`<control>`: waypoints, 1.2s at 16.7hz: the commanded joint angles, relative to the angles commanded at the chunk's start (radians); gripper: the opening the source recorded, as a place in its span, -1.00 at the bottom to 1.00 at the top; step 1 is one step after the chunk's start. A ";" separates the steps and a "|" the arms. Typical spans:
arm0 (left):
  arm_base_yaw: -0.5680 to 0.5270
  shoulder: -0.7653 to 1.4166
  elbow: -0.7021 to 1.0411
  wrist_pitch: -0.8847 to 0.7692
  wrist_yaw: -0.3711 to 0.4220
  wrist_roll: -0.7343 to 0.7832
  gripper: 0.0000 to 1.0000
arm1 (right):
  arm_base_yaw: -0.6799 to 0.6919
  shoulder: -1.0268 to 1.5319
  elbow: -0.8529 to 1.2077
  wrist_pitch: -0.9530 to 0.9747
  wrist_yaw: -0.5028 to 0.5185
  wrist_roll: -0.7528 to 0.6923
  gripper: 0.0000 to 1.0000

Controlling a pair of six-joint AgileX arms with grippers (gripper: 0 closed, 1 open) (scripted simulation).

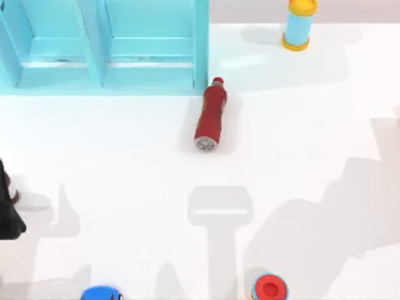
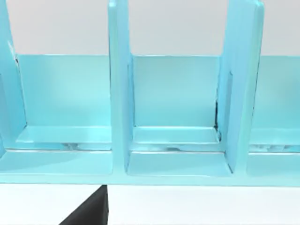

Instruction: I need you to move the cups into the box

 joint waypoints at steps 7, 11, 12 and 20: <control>0.000 0.000 0.000 0.000 0.000 0.000 1.00 | 0.000 0.000 0.000 0.000 0.000 0.000 1.00; 0.000 0.000 0.000 0.000 0.000 0.000 1.00 | 0.002 0.001 0.003 -0.003 0.000 0.000 1.00; 0.000 0.000 0.000 0.000 0.000 0.000 1.00 | 0.001 0.003 0.016 -0.016 -0.002 -0.001 1.00; 0.000 0.000 0.000 0.000 0.000 0.000 1.00 | -0.004 0.042 0.383 -0.339 -0.004 -0.004 1.00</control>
